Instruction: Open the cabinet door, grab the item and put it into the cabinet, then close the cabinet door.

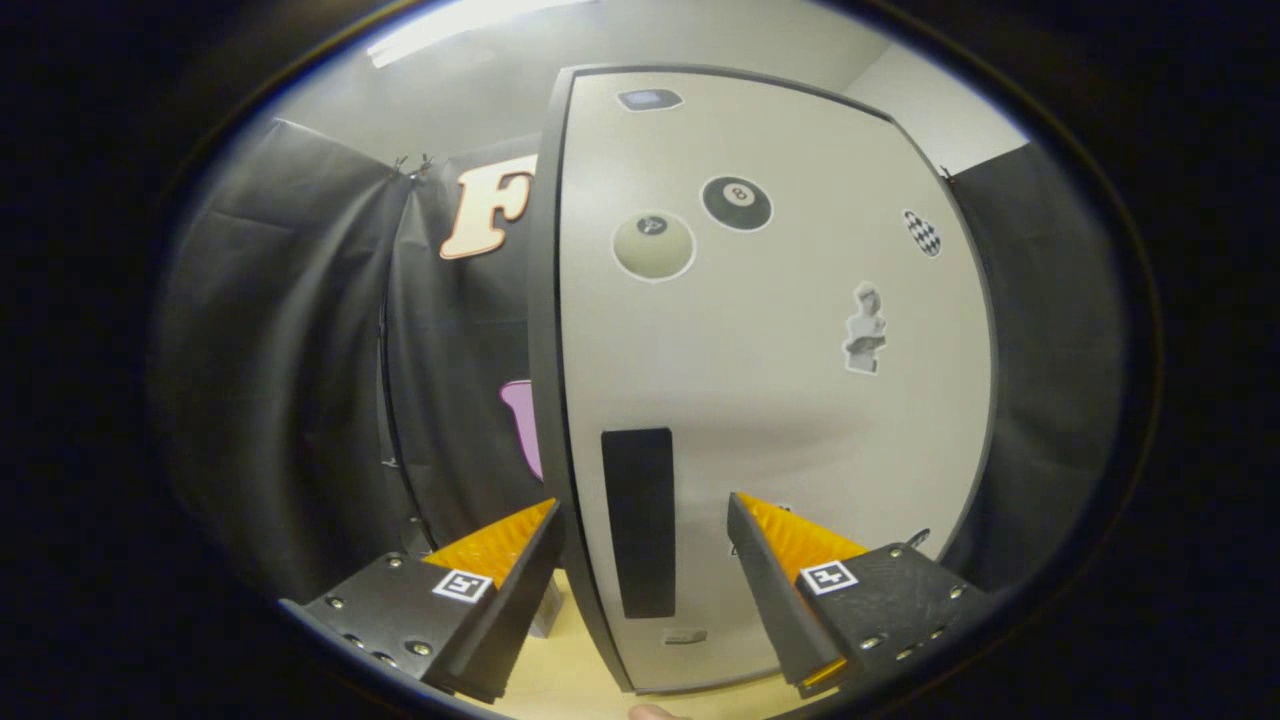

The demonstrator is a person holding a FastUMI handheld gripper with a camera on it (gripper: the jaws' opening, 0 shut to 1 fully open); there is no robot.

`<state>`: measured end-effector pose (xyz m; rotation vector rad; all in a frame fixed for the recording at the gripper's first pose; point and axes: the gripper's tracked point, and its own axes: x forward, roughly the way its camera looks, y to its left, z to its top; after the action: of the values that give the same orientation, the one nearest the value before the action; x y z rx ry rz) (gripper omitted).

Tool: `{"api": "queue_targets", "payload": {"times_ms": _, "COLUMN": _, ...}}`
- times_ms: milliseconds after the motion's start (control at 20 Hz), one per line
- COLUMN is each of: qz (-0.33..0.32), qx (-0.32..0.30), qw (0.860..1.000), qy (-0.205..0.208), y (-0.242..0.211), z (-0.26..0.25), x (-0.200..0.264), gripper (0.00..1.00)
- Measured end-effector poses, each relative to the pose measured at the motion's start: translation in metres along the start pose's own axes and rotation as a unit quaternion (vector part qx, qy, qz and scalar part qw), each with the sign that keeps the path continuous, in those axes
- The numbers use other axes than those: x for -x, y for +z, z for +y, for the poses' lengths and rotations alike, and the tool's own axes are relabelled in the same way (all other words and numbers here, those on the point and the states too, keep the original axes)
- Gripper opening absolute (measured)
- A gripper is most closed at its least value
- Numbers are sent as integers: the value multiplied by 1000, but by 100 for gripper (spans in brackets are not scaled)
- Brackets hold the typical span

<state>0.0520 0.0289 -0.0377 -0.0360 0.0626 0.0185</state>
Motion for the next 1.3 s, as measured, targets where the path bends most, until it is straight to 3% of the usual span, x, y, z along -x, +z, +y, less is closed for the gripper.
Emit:
{"api": "queue_targets", "payload": {"times_ms": 800, "qz": 18, "qx": -4, "qw": 1000, "qy": 23, "y": -16, "z": 20, "x": -12, "gripper": 98}}
{"api": "queue_targets", "payload": {"times_ms": 950, "qz": 22, "qx": 14, "qw": 999, "qy": 23, "y": -20, "z": 22, "x": -10, "gripper": 76}}
{"api": "queue_targets", "payload": {"times_ms": 1050, "qz": 25, "qx": 15, "qw": 999, "qy": 29, "y": -20, "z": 19, "x": -10, "gripper": 73}}
{"api": "queue_targets", "payload": {"times_ms": 1100, "qz": 16, "qx": 15, "qw": 1000, "qy": 5, "y": -17, "z": 4, "x": -12, "gripper": 72}}
{"api": "queue_targets", "payload": {"times_ms": 1150, "qz": 20, "qx": -5, "qw": 1000, "qy": -1, "y": -19, "z": 2, "x": -3, "gripper": 58}}
{"api": "queue_targets", "payload": {"times_ms": 1200, "qz": 21, "qx": -17, "qw": 1000, "qy": 1, "y": -19, "z": 3, "x": -12, "gripper": 25}}
{"api": "queue_targets", "payload": {"times_ms": 1300, "qz": 24, "qx": 13, "qw": 1000, "qy": -8, "y": -19, "z": 0, "x": -13, "gripper": 25}}
